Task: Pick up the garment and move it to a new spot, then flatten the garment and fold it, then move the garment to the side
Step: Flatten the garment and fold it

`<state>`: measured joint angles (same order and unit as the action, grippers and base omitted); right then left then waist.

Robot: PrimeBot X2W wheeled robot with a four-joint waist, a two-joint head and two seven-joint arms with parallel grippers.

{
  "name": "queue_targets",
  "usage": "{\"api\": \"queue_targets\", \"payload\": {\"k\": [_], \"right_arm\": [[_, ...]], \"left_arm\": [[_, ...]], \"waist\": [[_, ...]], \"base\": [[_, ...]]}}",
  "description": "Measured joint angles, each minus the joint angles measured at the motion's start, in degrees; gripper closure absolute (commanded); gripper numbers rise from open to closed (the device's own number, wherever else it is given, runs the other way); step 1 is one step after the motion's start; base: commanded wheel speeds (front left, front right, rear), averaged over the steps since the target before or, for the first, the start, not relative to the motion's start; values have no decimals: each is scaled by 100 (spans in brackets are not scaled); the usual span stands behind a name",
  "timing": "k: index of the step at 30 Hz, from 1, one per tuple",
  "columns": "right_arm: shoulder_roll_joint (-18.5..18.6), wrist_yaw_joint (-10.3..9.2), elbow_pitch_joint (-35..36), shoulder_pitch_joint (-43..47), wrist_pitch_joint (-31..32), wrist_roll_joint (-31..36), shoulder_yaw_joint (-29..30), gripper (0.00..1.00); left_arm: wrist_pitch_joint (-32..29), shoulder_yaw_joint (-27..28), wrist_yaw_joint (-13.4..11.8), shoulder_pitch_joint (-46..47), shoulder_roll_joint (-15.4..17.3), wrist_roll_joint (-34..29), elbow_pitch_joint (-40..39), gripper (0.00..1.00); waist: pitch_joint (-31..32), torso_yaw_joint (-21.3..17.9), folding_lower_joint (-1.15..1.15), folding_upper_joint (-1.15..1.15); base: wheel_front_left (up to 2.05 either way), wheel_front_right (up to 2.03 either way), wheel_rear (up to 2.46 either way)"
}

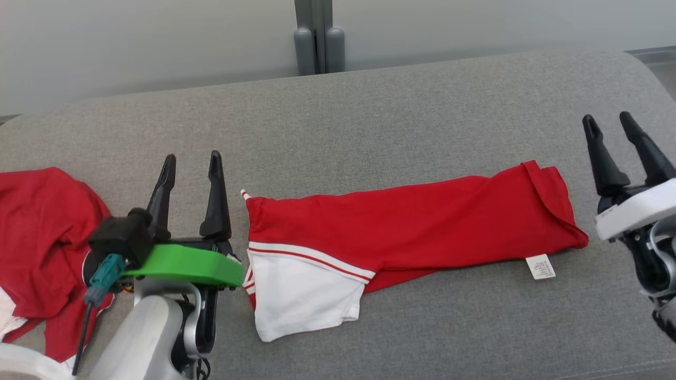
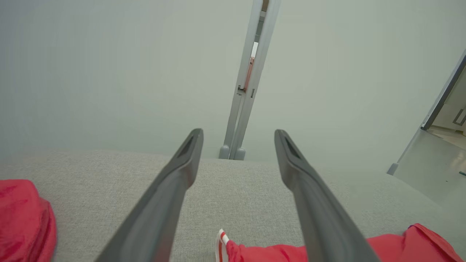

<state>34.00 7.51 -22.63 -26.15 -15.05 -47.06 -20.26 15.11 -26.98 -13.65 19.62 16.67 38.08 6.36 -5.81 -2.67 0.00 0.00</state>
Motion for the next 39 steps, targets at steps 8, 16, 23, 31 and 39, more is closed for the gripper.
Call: {"api": "queue_targets", "payload": {"k": [8, 16, 23, 31, 39], "right_arm": [[-1183, -1, 1139, 1199, 0, 1167, 1260, 0], [-1824, -1, 1671, 1773, 0, 1564, 1577, 0], [-2111, -2, 1706, 1998, 0, 1755, 1624, 0], [-2128, -2, 1671, 2010, 0, 1796, 1644, 0], [-2067, -2, 661, 1858, 0, 1862, 1885, 0]], "left_arm": [[1, 1033, 903, -922, -812, -1386, 69, 0], [1, 1784, 1605, -1508, -1311, -2207, 123, 0], [1, 1933, 1725, -1640, -1371, -2353, 148, 0], [1, 1809, 1692, -1673, -1376, -2281, 133, 0], [1, 1640, 1693, -1575, -1379, -2286, 233, 0]], "waist": [[7, -76, 0, 0], [20, -76, 0, 0], [83, -26, 0, 0], [64, 30, 0, 0], [-152, 142, 0, 0]], "base": [[0, 0, 0], [0, 0, 0], [0, 0, 0], [0, 0, 0], [0, 0, 0]]}}
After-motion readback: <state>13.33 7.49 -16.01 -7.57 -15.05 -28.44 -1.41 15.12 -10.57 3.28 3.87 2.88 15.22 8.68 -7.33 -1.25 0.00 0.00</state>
